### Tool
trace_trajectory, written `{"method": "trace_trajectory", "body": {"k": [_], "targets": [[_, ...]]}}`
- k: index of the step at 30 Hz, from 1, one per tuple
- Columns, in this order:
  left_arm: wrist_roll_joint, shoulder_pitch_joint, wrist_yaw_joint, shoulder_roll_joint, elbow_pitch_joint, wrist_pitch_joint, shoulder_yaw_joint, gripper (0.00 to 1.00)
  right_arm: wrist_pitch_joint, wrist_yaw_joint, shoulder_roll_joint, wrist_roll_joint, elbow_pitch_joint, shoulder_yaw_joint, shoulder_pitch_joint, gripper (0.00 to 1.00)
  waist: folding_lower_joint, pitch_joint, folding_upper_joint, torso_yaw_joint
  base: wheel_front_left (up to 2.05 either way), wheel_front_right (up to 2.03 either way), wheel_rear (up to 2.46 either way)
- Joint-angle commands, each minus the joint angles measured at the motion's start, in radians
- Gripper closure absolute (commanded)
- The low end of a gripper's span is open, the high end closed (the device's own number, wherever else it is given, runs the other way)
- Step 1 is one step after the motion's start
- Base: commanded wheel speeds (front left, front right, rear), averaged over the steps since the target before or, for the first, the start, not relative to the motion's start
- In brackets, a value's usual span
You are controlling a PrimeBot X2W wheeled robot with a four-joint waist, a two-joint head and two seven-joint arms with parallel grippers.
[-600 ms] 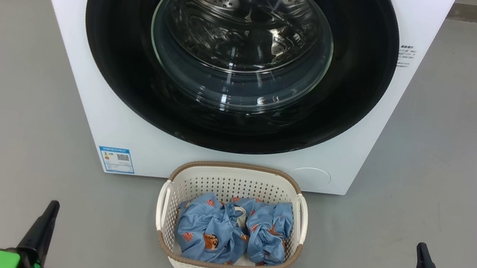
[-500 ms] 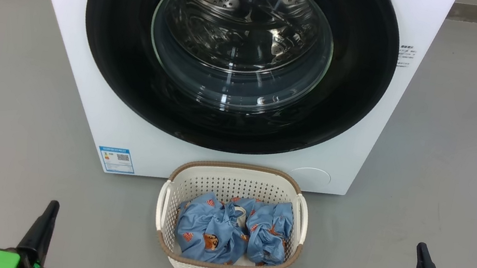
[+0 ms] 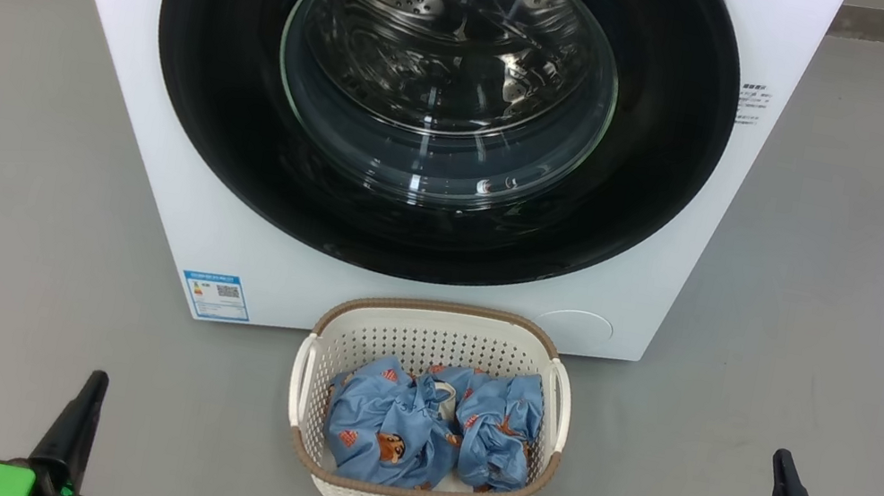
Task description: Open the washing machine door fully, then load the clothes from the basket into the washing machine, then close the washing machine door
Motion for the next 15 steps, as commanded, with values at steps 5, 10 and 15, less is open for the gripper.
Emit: {"method": "trace_trajectory", "body": {"k": [5,10,15], "targets": [[0.014,-0.042,-0.003,0.012,-0.019,0.006,0.034,1.00,0.009,0.002,-0.002,-0.005,-0.028,0.018,-0.045,1.00,0.0000,0.000,0.0000,0.000,0.00,0.00,0.00],[0.015,-0.043,-0.003,0.011,-0.019,0.007,0.034,1.00,0.009,0.002,-0.002,-0.006,-0.028,0.017,-0.046,1.00,0.0000,0.000,0.0000,0.000,0.00,0.00,0.00],[0.015,-0.043,-0.003,0.011,-0.019,0.007,0.035,1.00,0.010,0.002,-0.001,-0.006,-0.028,0.017,-0.046,1.00,0.0000,0.000,0.0000,0.000,0.00,0.00,0.00]]}}
